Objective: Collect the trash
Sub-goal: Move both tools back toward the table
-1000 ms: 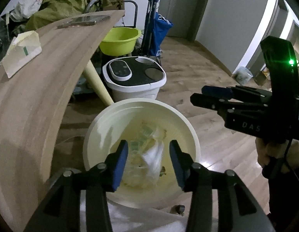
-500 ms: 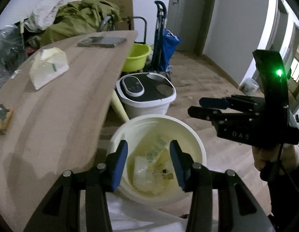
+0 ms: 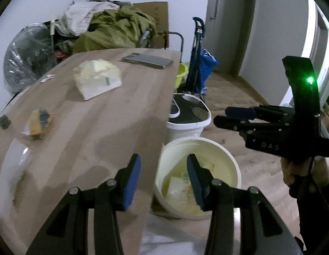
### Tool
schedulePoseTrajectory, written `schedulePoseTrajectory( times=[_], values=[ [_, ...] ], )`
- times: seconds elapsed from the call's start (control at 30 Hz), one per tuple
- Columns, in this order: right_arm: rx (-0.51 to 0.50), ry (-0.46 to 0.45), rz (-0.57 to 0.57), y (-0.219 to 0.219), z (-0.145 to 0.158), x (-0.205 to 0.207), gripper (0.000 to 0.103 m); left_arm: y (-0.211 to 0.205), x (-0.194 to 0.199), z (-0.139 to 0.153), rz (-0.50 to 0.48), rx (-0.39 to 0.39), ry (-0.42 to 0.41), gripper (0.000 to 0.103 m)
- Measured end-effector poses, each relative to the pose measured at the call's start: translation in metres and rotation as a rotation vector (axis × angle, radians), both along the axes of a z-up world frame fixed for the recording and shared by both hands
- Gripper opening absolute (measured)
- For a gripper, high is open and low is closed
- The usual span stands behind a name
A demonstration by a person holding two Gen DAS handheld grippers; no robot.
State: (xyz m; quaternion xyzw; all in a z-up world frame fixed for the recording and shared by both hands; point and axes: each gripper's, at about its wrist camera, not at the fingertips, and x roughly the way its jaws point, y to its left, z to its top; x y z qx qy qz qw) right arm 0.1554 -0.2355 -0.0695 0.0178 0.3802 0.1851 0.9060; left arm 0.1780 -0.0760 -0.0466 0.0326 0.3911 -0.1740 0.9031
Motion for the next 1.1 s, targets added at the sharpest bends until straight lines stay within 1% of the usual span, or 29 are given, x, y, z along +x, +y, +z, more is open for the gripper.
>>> schedulePoseTrajectory(
  times=[0.2, 0.33, 0.5, 0.63, 0.83, 0.87, 0.9, 0.93, 0.97, 1.1],
  values=[
    [-0.007, -0.038, 0.054, 0.031, 0.027, 0.010, 0.038, 0.038, -0.004, 0.016, 0.067, -0.016, -0.021, 0.045],
    [-0.008, -0.051, 0.089, 0.054, 0.039, 0.020, 0.038, 0.066, -0.005, 0.023, 0.114, -0.021, -0.025, 0.045],
    [-0.011, -0.055, 0.146, 0.090, 0.048, 0.034, 0.038, 0.099, -0.008, 0.029, 0.169, -0.025, -0.033, 0.045],
    [-0.007, -0.062, 0.189, 0.116, 0.055, 0.044, 0.038, 0.128, -0.009, 0.029, 0.211, -0.012, -0.025, 0.045],
    [-0.003, -0.052, 0.243, 0.155, 0.058, 0.062, 0.038, 0.163, -0.012, 0.030, 0.282, -0.014, -0.016, 0.045],
    [-0.005, -0.047, 0.255, 0.162, 0.058, 0.065, 0.041, 0.169, -0.014, 0.030, 0.293, -0.015, -0.017, 0.045],
    [-0.009, -0.042, 0.269, 0.169, 0.057, 0.069, 0.049, 0.174, -0.014, 0.030, 0.303, -0.016, -0.017, 0.045],
    [-0.011, -0.045, 0.278, 0.175, 0.057, 0.072, 0.052, 0.178, -0.013, 0.030, 0.310, -0.017, -0.015, 0.045],
    [-0.009, -0.045, 0.287, 0.180, 0.057, 0.075, 0.053, 0.183, -0.015, 0.029, 0.319, -0.017, -0.014, 0.045],
    [-0.001, -0.034, 0.327, 0.201, 0.055, 0.088, 0.054, 0.203, -0.016, 0.024, 0.346, -0.029, 0.000, 0.045]
  ],
)
